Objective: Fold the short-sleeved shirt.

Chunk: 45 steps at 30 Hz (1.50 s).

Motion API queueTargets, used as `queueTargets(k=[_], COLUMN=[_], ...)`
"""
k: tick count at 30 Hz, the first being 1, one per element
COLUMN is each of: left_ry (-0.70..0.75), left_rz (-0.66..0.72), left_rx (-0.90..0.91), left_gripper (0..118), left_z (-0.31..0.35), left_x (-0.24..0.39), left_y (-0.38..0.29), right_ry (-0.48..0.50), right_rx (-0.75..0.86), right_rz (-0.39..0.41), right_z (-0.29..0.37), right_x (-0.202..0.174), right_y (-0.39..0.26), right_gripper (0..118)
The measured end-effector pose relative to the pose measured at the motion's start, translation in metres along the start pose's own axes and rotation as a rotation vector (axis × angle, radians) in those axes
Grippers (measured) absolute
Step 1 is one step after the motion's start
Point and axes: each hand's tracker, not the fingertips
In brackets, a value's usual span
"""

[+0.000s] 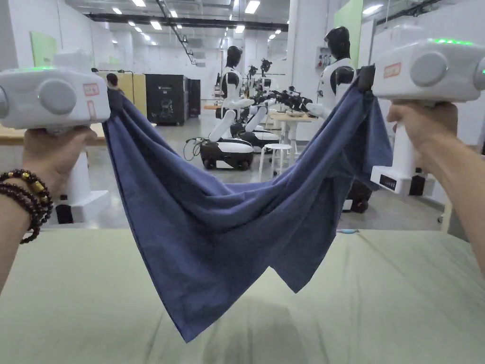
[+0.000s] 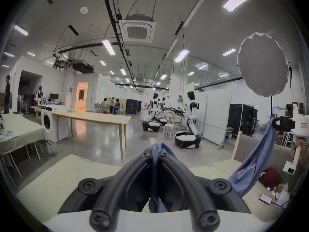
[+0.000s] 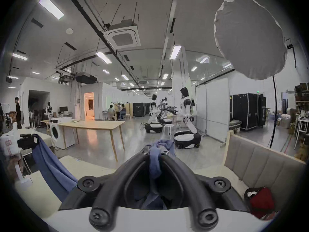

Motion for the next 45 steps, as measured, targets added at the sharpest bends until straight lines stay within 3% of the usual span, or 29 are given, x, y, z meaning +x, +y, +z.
queueTargets(k=[6, 11, 14, 19, 23, 28, 31, 37, 39, 41, 43, 44, 45], left_ry=[-0.02, -0.043, -0.108, -0.151, -0.176, -0.209, -0.182, -0.103, -0.073, -0.077, -0.073, -0.067, -0.064], left_rz=[-0.02, 0.0, 0.027, 0.034, -0.034, 0.111, 0.076, 0.116, 0.061, 0.037, 0.024, 0.021, 0.021], left_rx=[-0.1, -0.123, -0.121, -0.203, -0.31, -0.47, -0.575, -0.765, -0.783, -0.819, -0.822, -0.817, -0.802], left_gripper=[1, 1, 1, 1, 1, 1, 1, 1, 1, 1, 2, 9, 22], left_z=[-0.004, 0.022, 0.064, 0.153, 0.226, 0.319, 0.358, 0.372, 0.365, 0.358, 0.356, 0.356, 0.356], left_x=[-0.004, -0.009, -0.015, -0.024, -0.028, -0.048, -0.057, -0.079, -0.081, -0.079, -0.075, -0.074, -0.074], left_y=[-0.09, -0.105, -0.11, -0.134, -0.174, -0.249, -0.292, -0.353, -0.361, -0.368, -0.372, -0.373, -0.372], right_ry=[0.019, 0.029, 0.051, 0.096, 0.143, 0.171, 0.16, 0.098, 0.097, 0.107, 0.129, 0.12, 0.118], right_rx=[-0.123, -0.146, -0.136, -0.154, -0.214, -0.377, -0.512, -0.783, -0.86, -0.931, -0.966, -0.949, -0.94], right_rz=[0.011, -0.02, -0.028, 0.038, 0.068, 0.071, 0.073, 0.21, 0.268, 0.28, 0.241, 0.24, 0.235], right_z=[-0.011, 0.014, 0.059, 0.161, 0.245, 0.348, 0.388, 0.392, 0.38, 0.371, 0.364, 0.363, 0.365], right_x=[0.003, 0.012, 0.017, 0.022, 0.032, 0.047, 0.057, 0.072, 0.074, 0.075, 0.077, 0.078, 0.079], right_y=[-0.097, -0.12, -0.129, -0.155, -0.196, -0.266, -0.306, -0.372, -0.386, -0.396, -0.402, -0.403, -0.401], right_gripper=[6, 6, 6, 6, 6, 6, 6, 6, 6, 7, 9, 15, 32])
